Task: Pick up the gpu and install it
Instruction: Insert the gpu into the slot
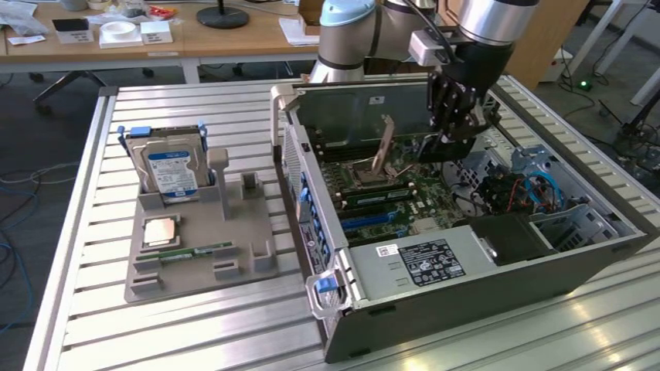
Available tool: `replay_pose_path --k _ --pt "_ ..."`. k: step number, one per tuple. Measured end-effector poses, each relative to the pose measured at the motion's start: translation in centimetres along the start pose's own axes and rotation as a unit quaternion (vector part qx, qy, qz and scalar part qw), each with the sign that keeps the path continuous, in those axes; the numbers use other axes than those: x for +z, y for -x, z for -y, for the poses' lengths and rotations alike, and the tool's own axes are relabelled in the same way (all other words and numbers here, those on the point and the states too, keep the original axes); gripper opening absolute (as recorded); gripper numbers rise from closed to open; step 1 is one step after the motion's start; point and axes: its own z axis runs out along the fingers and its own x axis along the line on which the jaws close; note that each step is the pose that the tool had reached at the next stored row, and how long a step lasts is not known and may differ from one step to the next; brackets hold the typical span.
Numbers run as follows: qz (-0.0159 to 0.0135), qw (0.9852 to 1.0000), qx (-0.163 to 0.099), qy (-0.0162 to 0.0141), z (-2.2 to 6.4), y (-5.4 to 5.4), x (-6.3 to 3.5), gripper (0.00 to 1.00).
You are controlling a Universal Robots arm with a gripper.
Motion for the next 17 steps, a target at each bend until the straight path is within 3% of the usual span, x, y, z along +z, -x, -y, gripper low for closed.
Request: replay_pose_path --k 8,17 --pt "-0.0001 1.0000 0.000 0.0000 -0.29 0.0 0.52 0.27" --pt "0.0002 1.0000 0.000 -0.0023 -2.34 -0.1 0.85 0.27"
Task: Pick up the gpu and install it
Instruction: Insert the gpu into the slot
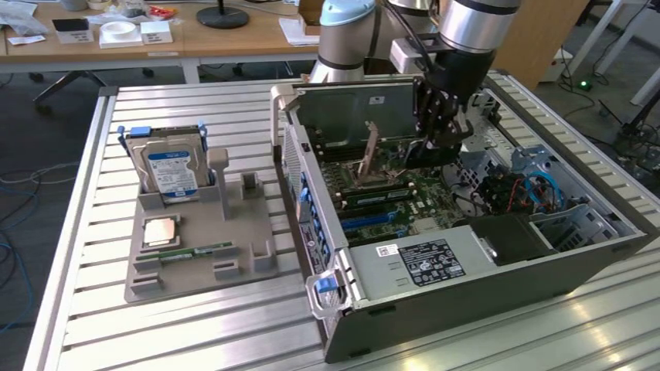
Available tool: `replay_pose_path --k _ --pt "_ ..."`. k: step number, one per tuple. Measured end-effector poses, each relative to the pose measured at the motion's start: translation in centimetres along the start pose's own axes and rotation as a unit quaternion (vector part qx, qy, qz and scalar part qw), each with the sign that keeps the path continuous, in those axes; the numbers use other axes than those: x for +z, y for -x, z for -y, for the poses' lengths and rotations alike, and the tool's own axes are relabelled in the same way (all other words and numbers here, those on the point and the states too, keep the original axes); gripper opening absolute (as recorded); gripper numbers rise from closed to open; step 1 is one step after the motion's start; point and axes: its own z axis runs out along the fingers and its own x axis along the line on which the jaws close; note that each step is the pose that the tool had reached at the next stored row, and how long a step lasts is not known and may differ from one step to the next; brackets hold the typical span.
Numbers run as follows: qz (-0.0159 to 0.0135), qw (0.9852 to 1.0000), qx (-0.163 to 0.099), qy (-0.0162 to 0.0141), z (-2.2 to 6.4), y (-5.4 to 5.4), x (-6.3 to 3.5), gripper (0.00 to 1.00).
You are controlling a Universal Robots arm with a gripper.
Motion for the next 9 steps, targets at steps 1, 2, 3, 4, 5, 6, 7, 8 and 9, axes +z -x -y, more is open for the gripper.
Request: replay_pose_path --k 1,2,3,4,5,6,7,8,9 --pt "-0.0001 1.0000 0.000 -0.0001 -0.13 -0.01 0.14 0.27" --pt "0.0000 1.0000 0.000 -0.0002 -0.25 -0.02 0.29 0.27" --pt "-0.0001 1.0000 0.000 -0.0003 -0.37 -0.03 0.42 0.27" --pt "-0.0001 1.0000 0.000 -0.0004 -0.47 -0.04 0.54 0.27" --pt "-0.0001 1.0000 0.000 -0.0005 -0.57 -0.05 0.63 0.27" --pt "-0.0002 1.0000 0.000 -0.0004 -0.62 -0.05 0.65 0.27" --pt "-0.0002 1.0000 0.000 -0.0005 -0.63 -0.05 0.65 0.27" --pt "-0.0002 1.0000 0.000 -0.0005 -0.65 -0.08 0.65 0.27" --pt "-0.0001 1.0000 0.000 -0.0005 -0.64 -0.19 0.65 0.27"
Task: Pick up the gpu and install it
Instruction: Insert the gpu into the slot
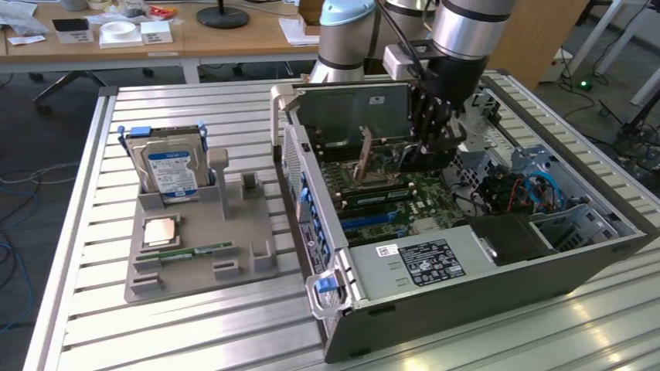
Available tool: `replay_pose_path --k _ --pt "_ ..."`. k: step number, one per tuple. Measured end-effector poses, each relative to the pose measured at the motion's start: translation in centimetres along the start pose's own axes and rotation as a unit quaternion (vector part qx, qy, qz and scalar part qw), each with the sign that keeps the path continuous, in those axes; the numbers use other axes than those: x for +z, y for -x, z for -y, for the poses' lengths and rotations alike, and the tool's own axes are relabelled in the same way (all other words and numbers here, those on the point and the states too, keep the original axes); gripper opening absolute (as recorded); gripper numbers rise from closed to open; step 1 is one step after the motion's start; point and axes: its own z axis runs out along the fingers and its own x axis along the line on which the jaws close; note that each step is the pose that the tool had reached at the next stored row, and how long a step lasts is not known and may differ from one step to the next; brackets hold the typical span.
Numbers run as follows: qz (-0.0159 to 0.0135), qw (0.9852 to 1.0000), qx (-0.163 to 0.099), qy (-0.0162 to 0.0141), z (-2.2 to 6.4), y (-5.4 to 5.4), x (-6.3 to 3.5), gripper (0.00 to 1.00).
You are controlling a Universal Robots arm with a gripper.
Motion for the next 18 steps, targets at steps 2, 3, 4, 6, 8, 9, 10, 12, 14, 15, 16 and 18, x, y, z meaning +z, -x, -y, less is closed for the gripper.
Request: replay_pose_path --k 2,3,4,6,8,9,10,12,14,15,16,18 --pt "0.0000 1.0000 0.000 0.0000 0.01 -0.3 -0.01 0.27" --pt "0.0001 1.0000 0.000 0.0000 0.02 -0.6 -0.01 0.27" --pt "0.0000 1.0000 0.000 0.0000 0.03 -0.8 -0.02 0.27" --pt "0.0000 1.0000 0.000 0.0000 0.04 -1.1 -0.02 0.27" --pt "0.0001 1.0000 0.000 -0.0003 -0.07 -1.2 0.10 0.27" --pt "0.0002 1.0000 0.000 -0.0004 -0.15 -1.2 0.19 0.27" --pt "0.0000 1.0000 0.000 -0.0005 -0.24 -1.3 0.29 0.27" --pt "0.0001 1.0000 -0.001 -0.0006 -0.43 -1.4 0.51 0.27" --pt "-0.0001 1.0000 -0.001 -0.0006 -0.61 -1.5 0.71 0.27" --pt "0.0000 1.0000 -0.001 -0.0006 -0.70 -1.6 0.81 0.27" --pt "0.0000 1.0000 -0.001 -0.0006 -0.79 -1.7 0.91 0.27" --pt "0.0001 1.0000 -0.002 -0.0006 -0.94 -1.9 1.06 0.27"
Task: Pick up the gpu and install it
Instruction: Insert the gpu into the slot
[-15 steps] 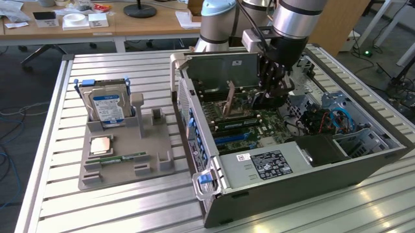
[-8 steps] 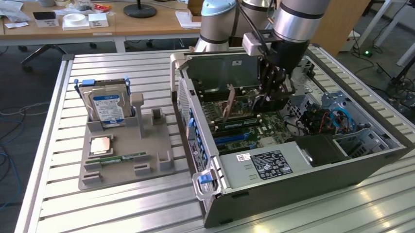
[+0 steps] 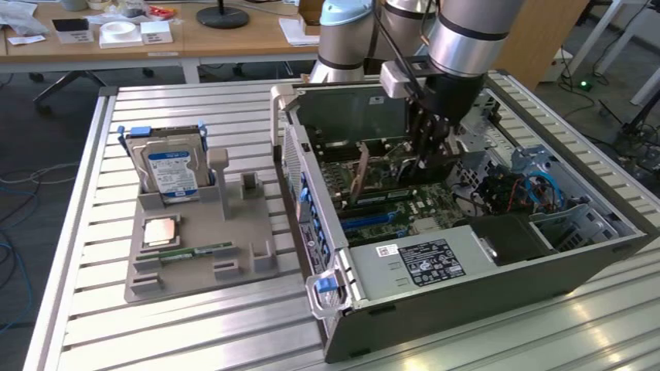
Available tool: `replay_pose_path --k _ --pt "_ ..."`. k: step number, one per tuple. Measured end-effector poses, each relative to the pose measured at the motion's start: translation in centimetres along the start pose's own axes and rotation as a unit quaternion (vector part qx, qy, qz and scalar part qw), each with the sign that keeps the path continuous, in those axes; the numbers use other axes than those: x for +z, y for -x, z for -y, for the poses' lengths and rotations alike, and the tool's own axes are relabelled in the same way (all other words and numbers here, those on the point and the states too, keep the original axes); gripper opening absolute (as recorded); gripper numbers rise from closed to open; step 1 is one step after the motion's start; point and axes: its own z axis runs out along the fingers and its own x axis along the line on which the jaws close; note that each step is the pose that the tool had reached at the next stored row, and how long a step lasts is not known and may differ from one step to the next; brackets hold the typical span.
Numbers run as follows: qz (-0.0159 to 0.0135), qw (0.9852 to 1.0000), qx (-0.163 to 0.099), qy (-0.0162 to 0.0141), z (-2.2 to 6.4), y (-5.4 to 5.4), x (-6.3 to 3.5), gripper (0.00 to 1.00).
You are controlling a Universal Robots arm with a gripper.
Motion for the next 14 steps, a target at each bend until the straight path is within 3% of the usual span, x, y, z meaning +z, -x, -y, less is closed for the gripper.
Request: replay_pose_path --k 14 --pt "-0.0001 1.0000 -0.002 0.0001 -0.82 -0.51 0.85 0.27"
